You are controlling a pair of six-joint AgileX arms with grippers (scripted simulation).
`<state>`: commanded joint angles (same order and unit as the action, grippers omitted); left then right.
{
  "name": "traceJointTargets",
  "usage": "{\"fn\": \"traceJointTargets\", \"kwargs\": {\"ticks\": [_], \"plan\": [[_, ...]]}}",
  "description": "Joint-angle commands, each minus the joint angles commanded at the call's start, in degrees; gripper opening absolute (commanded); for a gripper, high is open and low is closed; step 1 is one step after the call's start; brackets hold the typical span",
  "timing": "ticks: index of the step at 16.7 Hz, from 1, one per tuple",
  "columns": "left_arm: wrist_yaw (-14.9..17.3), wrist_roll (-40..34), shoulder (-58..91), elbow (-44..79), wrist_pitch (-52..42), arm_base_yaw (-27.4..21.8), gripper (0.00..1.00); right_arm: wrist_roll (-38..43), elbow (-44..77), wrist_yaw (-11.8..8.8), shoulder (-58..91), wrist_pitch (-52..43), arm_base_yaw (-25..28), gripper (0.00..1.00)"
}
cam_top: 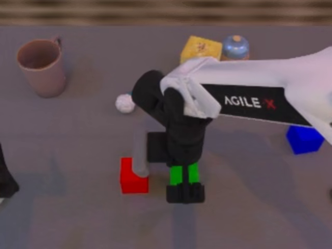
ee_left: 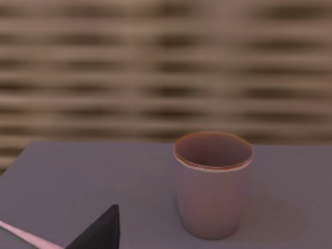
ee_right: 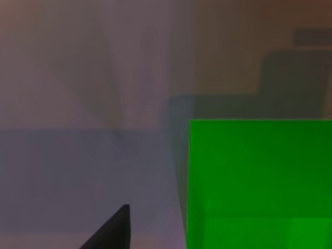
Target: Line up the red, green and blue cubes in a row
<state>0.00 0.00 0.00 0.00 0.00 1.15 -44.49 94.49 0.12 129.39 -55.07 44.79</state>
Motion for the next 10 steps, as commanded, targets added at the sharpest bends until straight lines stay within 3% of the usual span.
{"fn": "traceJointTargets", "kwargs": {"ticks": [6, 10], "plan": [[0.00, 0.00, 0.00, 0.00, 0.00, 0.00, 1.00, -0.13, 0.89, 0.00, -0.25, -1.01, 0.07, 1.00], [0.00, 0.00, 0.00, 0.00, 0.00, 0.00, 1.00, -0.12, 5.98, -0.03, -2.26, -8.71, 0.24, 1.00]]}}
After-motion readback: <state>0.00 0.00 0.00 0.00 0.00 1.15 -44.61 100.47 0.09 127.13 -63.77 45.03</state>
